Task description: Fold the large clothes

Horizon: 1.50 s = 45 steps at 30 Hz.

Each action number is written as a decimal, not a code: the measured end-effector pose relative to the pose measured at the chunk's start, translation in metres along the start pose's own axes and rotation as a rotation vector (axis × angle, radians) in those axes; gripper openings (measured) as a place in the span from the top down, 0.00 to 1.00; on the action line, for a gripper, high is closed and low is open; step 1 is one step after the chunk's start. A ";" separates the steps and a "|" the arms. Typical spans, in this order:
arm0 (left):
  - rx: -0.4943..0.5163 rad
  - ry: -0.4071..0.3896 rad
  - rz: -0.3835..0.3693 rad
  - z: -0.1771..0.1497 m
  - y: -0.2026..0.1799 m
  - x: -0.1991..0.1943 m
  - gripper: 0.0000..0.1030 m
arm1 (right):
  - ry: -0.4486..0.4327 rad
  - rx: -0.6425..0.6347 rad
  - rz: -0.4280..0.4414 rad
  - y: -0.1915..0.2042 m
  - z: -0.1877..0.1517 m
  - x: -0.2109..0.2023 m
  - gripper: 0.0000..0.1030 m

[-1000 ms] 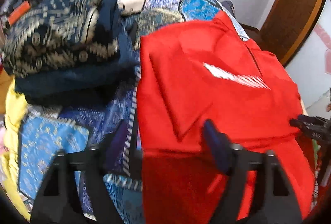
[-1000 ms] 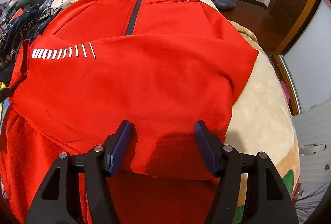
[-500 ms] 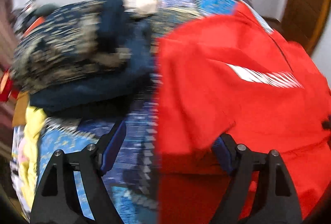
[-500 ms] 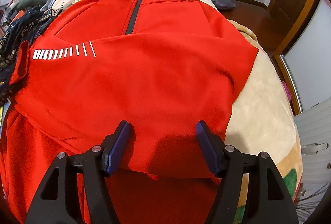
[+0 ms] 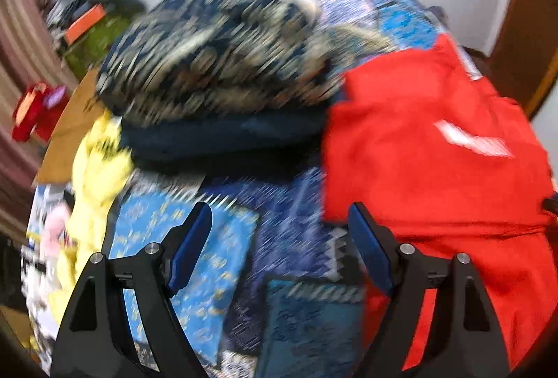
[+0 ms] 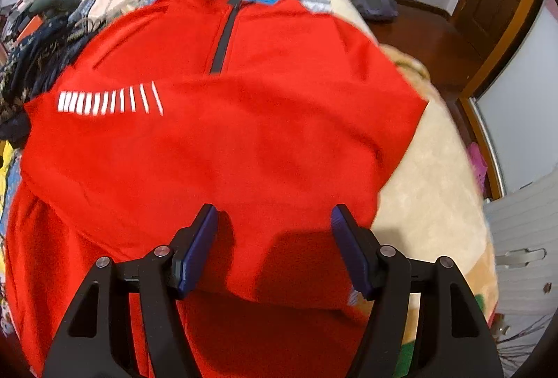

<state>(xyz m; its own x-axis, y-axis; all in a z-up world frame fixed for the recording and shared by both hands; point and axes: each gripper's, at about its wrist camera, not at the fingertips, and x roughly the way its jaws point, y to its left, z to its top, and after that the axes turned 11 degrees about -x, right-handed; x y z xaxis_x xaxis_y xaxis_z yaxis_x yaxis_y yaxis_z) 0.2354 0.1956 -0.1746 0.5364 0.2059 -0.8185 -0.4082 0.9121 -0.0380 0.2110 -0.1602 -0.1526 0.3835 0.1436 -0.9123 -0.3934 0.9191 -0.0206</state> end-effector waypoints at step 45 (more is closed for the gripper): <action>0.427 0.083 -0.198 0.138 -0.250 0.182 0.23 | 0.009 0.004 0.142 -0.075 0.160 0.129 0.53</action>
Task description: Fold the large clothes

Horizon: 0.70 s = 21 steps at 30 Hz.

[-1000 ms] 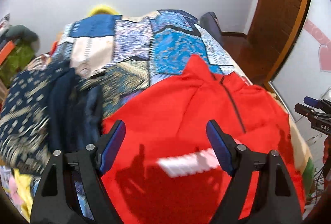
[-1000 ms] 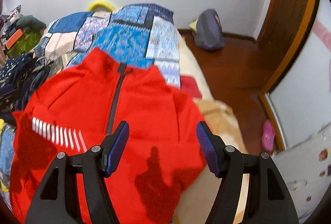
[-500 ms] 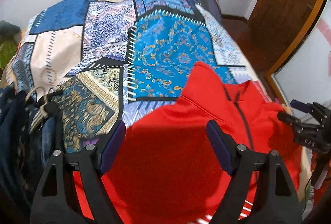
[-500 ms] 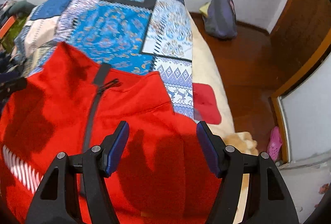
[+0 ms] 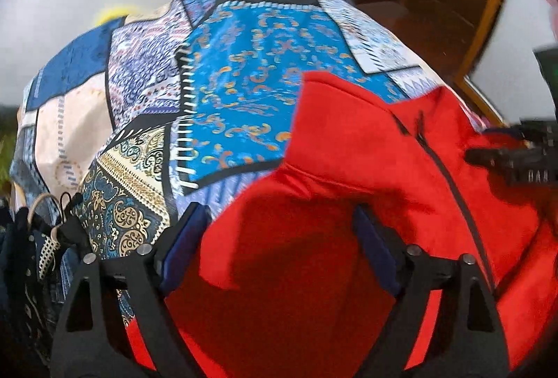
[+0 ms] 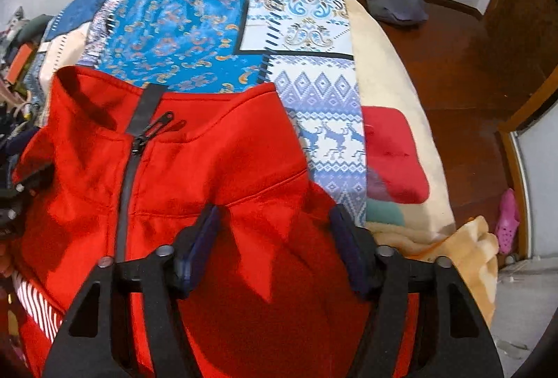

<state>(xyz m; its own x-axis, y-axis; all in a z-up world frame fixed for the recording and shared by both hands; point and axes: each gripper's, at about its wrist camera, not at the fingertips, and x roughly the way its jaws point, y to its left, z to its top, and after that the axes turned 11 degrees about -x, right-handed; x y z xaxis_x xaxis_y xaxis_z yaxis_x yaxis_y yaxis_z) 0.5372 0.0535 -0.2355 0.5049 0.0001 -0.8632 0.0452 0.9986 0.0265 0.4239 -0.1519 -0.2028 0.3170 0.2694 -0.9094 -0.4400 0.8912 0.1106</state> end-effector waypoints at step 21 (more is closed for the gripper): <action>-0.113 -0.104 -0.164 -0.029 0.004 -0.139 0.96 | -0.256 -0.166 -0.027 0.069 -0.022 -0.124 0.93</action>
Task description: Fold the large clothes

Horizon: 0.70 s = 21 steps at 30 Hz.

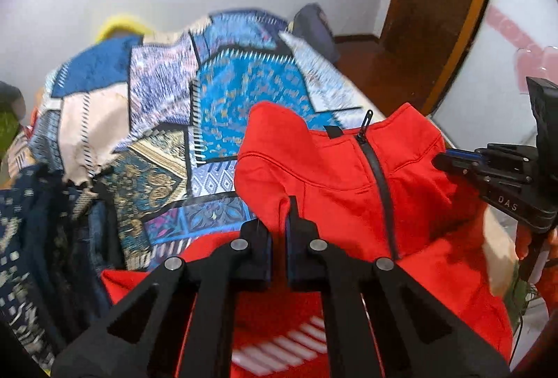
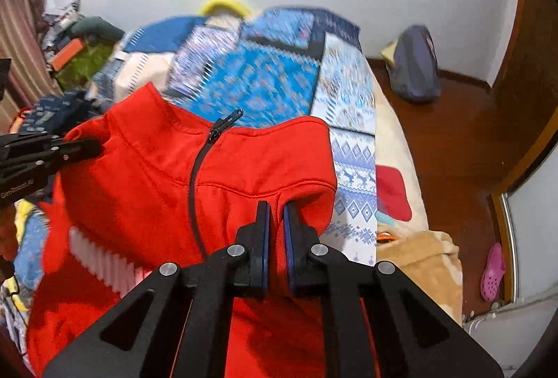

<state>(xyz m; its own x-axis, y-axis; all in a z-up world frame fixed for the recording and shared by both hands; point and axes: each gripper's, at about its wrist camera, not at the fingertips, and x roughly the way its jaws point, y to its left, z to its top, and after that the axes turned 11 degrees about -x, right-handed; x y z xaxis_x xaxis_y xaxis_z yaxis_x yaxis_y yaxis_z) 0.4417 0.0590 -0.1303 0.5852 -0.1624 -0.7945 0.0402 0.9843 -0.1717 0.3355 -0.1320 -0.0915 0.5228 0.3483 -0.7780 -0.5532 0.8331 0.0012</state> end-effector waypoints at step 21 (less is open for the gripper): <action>-0.029 0.062 -0.051 -0.179 0.003 -0.090 0.93 | 0.044 0.045 0.061 0.072 -0.129 -0.068 0.93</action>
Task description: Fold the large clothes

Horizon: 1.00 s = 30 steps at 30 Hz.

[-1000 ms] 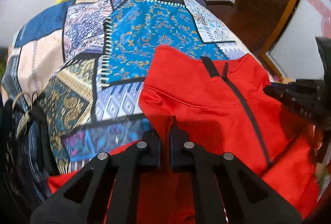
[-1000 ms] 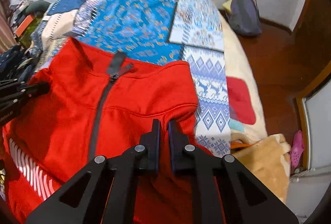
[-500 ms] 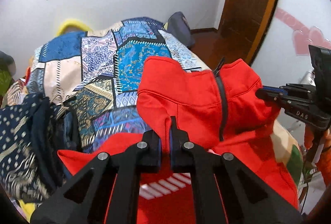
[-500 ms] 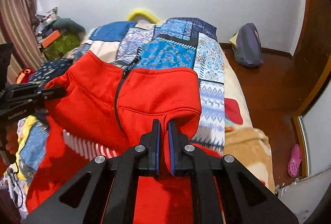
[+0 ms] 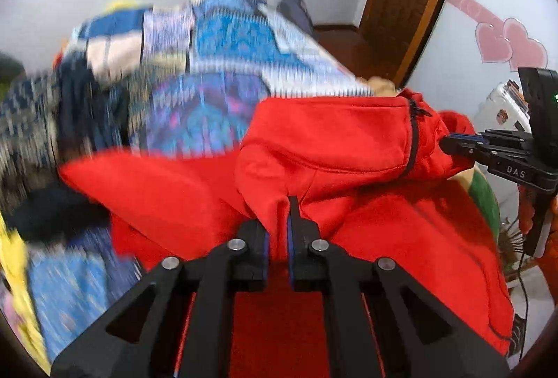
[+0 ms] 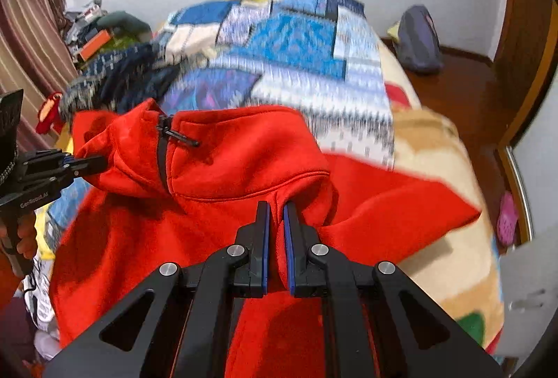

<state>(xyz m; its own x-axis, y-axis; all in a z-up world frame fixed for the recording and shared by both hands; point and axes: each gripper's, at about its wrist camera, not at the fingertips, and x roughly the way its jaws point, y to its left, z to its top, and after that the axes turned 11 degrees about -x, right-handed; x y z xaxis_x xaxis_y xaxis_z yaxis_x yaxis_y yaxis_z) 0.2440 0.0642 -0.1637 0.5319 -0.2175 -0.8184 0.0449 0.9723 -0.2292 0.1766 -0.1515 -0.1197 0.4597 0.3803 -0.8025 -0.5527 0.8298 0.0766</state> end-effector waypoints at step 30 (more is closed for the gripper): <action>-0.097 -0.124 0.077 0.049 0.035 -0.048 0.47 | -0.053 0.102 -0.073 -0.027 0.024 -0.038 0.58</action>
<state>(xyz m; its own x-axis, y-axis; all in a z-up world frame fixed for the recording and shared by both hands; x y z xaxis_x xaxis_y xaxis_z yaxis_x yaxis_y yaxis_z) 0.2613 0.1126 -0.1070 0.6312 -0.1242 -0.7656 -0.0788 0.9717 -0.2227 0.1910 -0.1787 -0.0767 0.5337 0.3363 -0.7759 -0.4445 0.8921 0.0809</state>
